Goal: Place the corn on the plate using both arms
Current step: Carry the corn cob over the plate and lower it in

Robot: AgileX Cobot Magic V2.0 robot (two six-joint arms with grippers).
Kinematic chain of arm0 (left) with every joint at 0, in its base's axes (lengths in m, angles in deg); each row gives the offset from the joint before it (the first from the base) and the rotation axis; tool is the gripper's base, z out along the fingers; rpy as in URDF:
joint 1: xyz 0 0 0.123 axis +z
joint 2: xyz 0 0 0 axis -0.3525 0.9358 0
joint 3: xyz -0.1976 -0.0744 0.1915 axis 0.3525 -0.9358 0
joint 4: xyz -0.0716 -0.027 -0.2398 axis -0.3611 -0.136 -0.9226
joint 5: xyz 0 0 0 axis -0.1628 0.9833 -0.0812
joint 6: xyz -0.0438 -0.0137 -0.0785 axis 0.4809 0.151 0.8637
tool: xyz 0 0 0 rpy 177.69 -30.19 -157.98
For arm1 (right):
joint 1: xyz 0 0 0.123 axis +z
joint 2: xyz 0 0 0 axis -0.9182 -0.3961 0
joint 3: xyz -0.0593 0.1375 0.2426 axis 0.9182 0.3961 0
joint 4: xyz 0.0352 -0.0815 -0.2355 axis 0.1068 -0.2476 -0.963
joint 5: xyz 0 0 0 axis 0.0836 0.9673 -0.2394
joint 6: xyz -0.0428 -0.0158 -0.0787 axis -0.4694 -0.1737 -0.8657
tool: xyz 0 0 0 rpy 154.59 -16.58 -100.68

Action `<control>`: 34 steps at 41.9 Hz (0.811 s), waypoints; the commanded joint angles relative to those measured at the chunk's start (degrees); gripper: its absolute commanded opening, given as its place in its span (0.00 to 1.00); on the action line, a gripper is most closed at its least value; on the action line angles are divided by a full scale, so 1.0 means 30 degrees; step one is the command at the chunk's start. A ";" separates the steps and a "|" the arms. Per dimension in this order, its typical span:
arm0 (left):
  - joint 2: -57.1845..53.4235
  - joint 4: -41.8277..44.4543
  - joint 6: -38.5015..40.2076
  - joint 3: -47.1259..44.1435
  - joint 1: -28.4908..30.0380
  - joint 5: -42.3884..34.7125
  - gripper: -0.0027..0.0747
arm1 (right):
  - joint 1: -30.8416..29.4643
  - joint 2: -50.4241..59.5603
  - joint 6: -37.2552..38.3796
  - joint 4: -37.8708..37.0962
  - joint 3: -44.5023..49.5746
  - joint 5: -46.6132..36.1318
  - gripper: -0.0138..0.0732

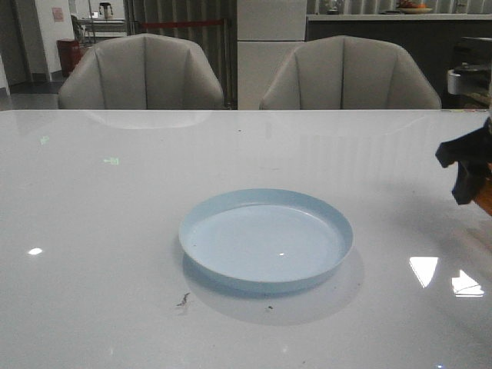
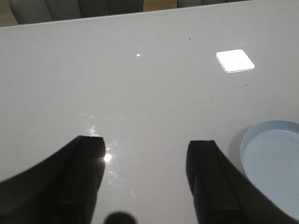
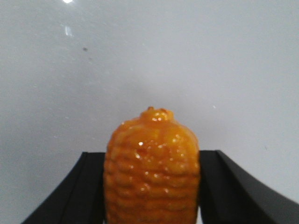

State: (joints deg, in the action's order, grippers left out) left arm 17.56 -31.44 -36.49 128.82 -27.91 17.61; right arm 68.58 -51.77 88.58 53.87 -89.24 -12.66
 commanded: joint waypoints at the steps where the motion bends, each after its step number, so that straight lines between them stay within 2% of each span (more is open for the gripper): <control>1: -0.0296 -0.0446 -0.0014 0.0580 0.0035 -0.1490 0.62 | 0.1185 0.0835 -0.0684 -0.0291 -0.1502 -0.0191 0.60; 11: -0.0296 -0.0446 -0.0014 0.0580 0.0035 -0.1490 0.62 | 0.5277 0.0835 -0.0748 -0.0291 -0.3541 0.0143 0.60; 19: -0.0296 -0.0636 -0.0014 0.0580 0.0035 -0.1490 0.62 | 0.8408 0.0699 -0.0748 -0.0291 -0.3912 -0.0600 0.60; 26: -0.0296 -0.0951 -0.0014 0.0580 0.0035 -0.1490 0.62 | 1.0101 0.0013 -0.0748 -0.0291 -0.3912 -0.0933 0.60; 34: -0.0296 -0.0951 -0.0014 0.0580 0.0035 -0.1490 0.62 | 1.0775 -0.0977 -0.0748 0.0011 -0.3912 -0.0882 0.60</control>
State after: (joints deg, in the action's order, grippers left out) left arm 17.56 -32.99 -36.52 128.82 -27.91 17.53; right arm 100.54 -56.58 86.86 53.88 -98.94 -12.32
